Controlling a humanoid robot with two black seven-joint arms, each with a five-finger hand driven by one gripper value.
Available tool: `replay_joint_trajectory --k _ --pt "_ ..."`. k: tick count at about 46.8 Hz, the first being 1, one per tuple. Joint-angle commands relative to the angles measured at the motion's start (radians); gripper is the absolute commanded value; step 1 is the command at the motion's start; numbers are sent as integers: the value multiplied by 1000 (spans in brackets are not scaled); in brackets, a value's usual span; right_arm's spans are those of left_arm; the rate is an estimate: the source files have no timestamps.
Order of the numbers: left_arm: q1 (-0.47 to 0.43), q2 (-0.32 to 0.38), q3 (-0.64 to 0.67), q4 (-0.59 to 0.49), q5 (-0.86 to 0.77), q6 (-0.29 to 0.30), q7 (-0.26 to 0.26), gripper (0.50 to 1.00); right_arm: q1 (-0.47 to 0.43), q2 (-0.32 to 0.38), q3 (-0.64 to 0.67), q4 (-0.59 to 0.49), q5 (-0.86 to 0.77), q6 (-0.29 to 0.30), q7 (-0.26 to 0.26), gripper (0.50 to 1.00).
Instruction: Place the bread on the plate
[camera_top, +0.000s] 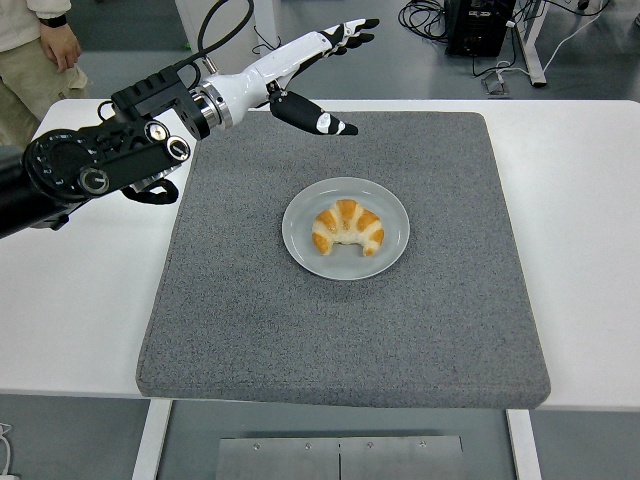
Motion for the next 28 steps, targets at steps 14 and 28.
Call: replay_joint_trajectory --k 14,28 --pt "78 18 -154 20 -92 -3 -4 974 0 0 0 0 0 1 0 1000" --pt "142 -50 -257 130 -153 -10 6 974 0 0 0 0 0 1 0 1000"
